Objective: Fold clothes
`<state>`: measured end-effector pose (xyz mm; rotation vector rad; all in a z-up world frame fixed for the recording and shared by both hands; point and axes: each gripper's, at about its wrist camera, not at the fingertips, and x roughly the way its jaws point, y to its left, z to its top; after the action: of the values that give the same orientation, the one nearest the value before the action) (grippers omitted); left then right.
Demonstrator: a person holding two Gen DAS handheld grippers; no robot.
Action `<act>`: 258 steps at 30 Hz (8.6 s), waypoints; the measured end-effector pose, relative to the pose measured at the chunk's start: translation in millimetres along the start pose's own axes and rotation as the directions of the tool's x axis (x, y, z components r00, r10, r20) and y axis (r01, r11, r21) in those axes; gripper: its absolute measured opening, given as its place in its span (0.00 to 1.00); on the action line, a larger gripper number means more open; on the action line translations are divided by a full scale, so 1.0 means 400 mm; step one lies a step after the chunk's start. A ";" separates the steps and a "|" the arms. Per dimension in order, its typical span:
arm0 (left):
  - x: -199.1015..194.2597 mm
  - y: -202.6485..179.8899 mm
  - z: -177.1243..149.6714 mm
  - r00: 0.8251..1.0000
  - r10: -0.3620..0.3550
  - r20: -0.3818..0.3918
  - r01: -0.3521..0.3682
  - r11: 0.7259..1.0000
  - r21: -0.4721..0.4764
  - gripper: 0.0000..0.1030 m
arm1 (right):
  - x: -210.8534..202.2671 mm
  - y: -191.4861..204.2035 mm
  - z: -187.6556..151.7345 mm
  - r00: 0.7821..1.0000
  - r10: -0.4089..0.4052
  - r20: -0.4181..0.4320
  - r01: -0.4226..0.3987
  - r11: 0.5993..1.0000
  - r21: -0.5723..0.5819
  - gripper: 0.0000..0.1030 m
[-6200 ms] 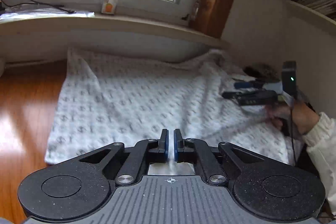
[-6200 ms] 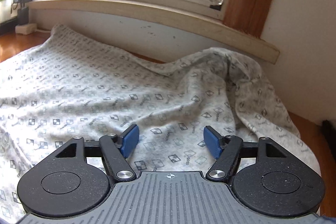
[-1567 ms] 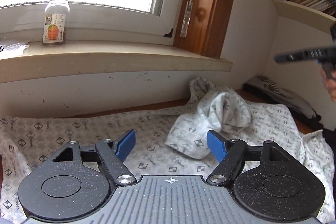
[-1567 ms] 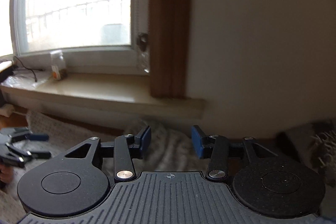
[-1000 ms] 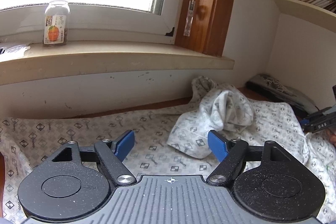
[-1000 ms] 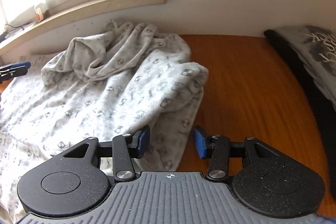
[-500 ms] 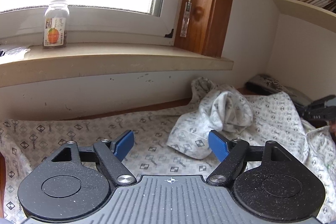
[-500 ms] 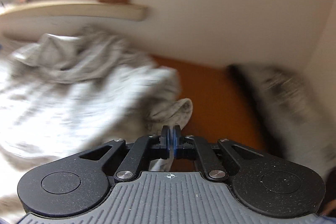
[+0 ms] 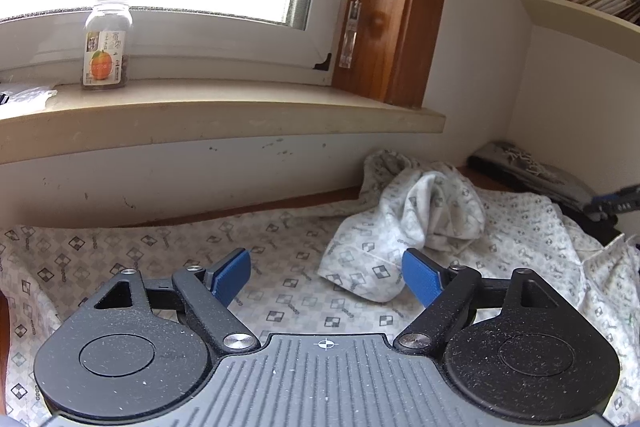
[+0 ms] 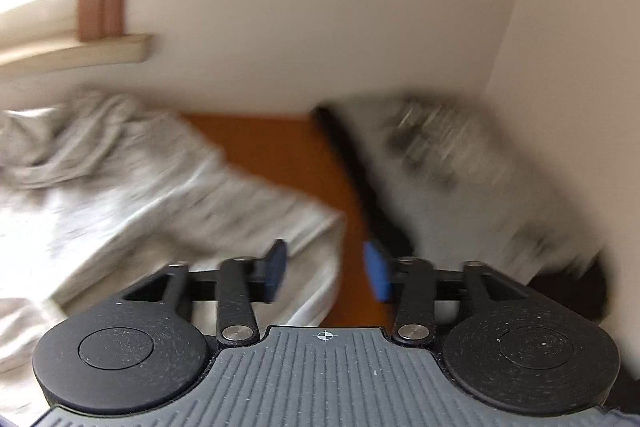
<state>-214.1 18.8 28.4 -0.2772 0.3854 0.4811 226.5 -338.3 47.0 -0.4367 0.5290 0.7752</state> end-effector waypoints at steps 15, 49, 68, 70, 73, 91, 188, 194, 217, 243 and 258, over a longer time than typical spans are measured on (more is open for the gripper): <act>0.001 0.002 0.001 1.000 0.000 -0.004 0.000 1.000 -0.007 0.84 | -0.033 -0.036 -0.032 0.997 -0.053 -0.055 0.053 0.999 -0.004 0.04; 0.001 0.000 -0.003 1.000 -0.003 -0.001 0.003 1.000 0.004 0.86 | 0.042 0.074 0.173 0.953 0.264 0.151 -0.293 0.929 0.227 0.11; 0.004 0.009 -0.001 1.000 -0.010 -0.016 0.010 1.000 -0.015 0.88 | 0.115 0.055 0.019 0.928 0.366 0.064 -0.370 0.894 0.254 0.04; 0.005 0.010 0.000 1.000 -0.010 -0.018 0.009 1.000 -0.017 0.89 | 0.075 0.042 0.032 0.918 0.389 0.083 -0.397 0.886 0.239 0.04; 0.006 0.010 0.000 1.000 -0.010 -0.021 0.010 1.000 -0.019 0.89 | -0.004 -0.006 0.048 0.950 0.294 0.104 -0.311 0.921 0.236 0.04; 0.020 0.025 0.002 0.997 0.033 -0.070 -0.038 0.998 -0.059 1.00 | 0.055 0.276 0.022 0.947 0.305 0.104 -0.302 0.952 -0.046 0.34; 0.412 -0.011 0.196 0.986 -0.014 -0.164 0.027 0.997 0.074 0.04 | -0.037 0.431 0.017 0.824 0.566 -0.029 -0.506 0.711 -0.488 0.01; 0.426 -0.008 0.181 0.976 -0.003 -0.219 0.016 0.998 0.059 0.10 | -0.030 0.376 0.023 0.863 0.506 0.013 -0.448 0.775 -0.446 0.24; 0.501 -0.026 0.196 0.966 -0.099 -0.238 0.090 0.995 -0.049 0.41 | 0.069 0.321 0.066 0.926 0.345 0.153 -0.243 0.857 -0.455 0.05; 0.293 -0.059 0.180 0.989 -0.039 -0.144 0.040 0.999 0.005 0.75 | 0.057 0.346 0.067 0.887 0.446 0.118 -0.395 0.867 -0.304 0.41; -0.257 0.250 0.029 0.930 0.333 -0.154 -0.351 0.930 -0.110 0.83 | 0.131 0.358 0.053 0.881 0.472 0.045 -0.451 0.864 -0.223 0.53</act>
<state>-344.5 67.3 65.4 -0.3778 0.5361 0.8386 156.6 -207.2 7.5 -0.4666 0.4666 1.3198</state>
